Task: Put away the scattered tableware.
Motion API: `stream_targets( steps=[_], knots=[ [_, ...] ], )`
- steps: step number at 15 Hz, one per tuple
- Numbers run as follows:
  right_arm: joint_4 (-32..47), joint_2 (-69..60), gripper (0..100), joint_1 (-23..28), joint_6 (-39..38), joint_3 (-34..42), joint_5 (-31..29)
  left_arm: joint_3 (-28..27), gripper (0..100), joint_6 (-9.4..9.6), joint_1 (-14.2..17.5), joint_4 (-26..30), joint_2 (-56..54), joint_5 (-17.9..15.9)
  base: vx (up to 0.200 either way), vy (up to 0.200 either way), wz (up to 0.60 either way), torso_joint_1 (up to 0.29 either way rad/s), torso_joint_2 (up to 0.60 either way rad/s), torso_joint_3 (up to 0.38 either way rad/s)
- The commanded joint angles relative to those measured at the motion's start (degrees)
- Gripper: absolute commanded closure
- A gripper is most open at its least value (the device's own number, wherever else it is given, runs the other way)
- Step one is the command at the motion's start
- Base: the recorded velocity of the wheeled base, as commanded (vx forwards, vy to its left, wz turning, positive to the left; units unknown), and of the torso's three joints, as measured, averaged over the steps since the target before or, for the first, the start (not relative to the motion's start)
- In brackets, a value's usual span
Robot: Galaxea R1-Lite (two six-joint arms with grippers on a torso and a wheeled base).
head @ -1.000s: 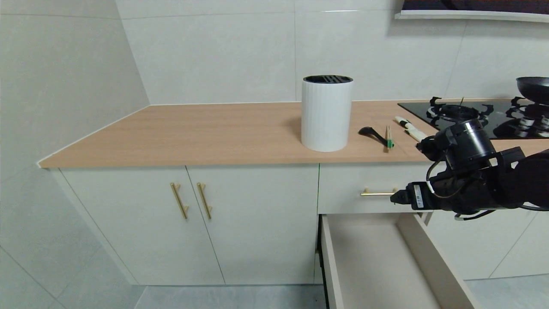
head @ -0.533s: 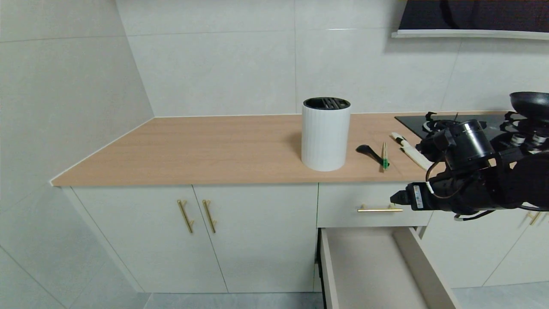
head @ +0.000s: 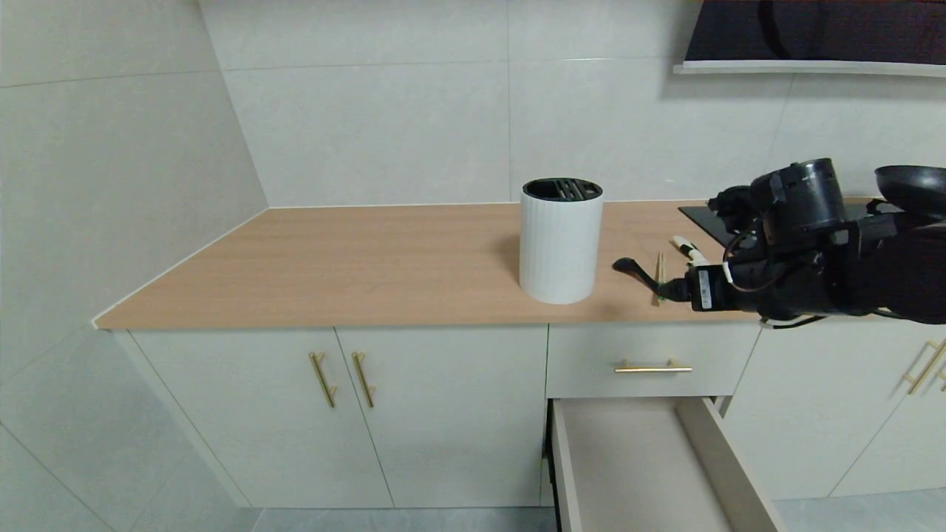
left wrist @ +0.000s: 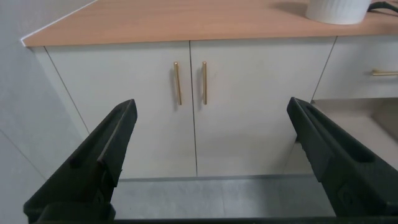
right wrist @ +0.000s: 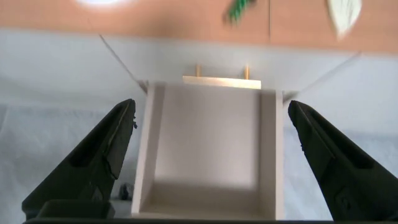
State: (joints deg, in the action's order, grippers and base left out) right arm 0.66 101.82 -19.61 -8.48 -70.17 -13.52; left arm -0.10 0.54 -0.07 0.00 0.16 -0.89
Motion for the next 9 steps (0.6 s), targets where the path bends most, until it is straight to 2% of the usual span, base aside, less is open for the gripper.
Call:
stream_targets(
  steps=[1, 3, 4, 7, 9],
  knots=[
    [1.3, 8.2, 0, 1.0, -0.7, -11.3, -0.1, 0.0, 0, -0.01, 0.1, 0.0, 0.0, 0.0, 0.0, 0.0, 0.0, 0.0, 0.0, 0.0],
    [3.0, 12.8, 0, 1.0, -6.1, -15.0, -0.3, 0.0, 0, -0.1, 0.0, 0.0, 0.0, 0.0, 0.0, 0.0, 0.0, 0.0, 0.0, 0.0],
    [3.4, 16.8, 0, 0.7, -9.3, -17.5, -2.5, 0.0, 0, -0.01, 0.0, 0.0, 0.0, 0.0, 0.0, 0.0, 0.0, 0.0, 0.0, 0.0],
    [3.4, 24.0, 0, 1.0, -10.1, -22.6, -9.2, 0.0, 0, -0.01, 0.0, 0.0, 0.0, 0.0, 0.0, 0.0, 0.0, 0.0, 0.0, 0.0],
    [3.4, 25.4, 0, 1.2, -10.5, -23.5, -9.4, 0.0, 0, -0.01, 0.0, 0.0, 0.0, 0.0, 0.0, 0.0, 0.0, 0.0, 0.0, 0.0]
  ],
)
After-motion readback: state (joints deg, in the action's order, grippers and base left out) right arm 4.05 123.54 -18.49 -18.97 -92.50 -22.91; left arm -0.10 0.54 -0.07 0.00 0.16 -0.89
